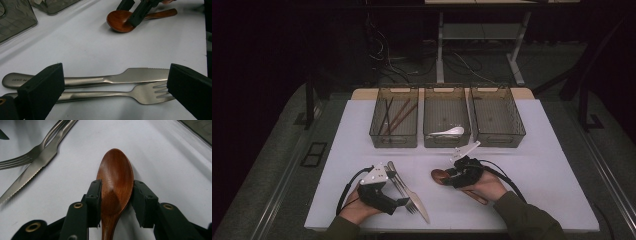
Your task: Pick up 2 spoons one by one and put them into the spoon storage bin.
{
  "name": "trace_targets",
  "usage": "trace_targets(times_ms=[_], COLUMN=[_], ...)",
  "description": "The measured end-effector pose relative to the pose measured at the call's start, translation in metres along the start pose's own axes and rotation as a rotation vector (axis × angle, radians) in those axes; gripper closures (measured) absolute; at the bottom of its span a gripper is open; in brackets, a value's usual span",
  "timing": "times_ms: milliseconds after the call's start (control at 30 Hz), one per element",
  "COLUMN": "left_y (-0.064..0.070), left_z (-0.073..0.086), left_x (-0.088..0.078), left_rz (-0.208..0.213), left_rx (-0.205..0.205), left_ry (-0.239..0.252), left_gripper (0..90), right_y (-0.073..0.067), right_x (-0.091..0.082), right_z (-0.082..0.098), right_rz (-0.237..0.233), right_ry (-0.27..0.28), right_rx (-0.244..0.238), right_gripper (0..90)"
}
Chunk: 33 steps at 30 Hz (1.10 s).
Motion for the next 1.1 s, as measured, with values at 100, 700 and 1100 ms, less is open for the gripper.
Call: trace_targets(times_ms=[100, 700, 1100], left_y=[0.0, 0.0, 0.0], left_z=[0.0, 0.0, 0.0], left_x=[0.0, 0.0, -0.001], left_rz=[0.001, 0.0, 0.001], left_rx=[-0.001, 0.002, 0.002], left_ry=[0.001, -0.001, -0.001], left_gripper=[0.7, 0.7, 0.7], right_y=[-0.001, -0.008, -0.004], right_x=[0.0, -0.004, -0.014], right_z=[0.0, -0.008, -0.01], right_rz=[-0.007, -0.031, -0.008], right_ry=[-0.002, 0.033, 0.037], right_rx=[-0.001, -0.027, -0.036], right_gripper=[64.6, 84.5, 84.8])
Point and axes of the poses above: each handheld gripper's, and its own axes: x roughly forward along the jaws, z roughly out of its underside, y roughly to its right, the point moved 4 cm from there along x, roughly forward along the jaws, and after that the axes turned 9 degrees about -x, right-handed, at the moved point
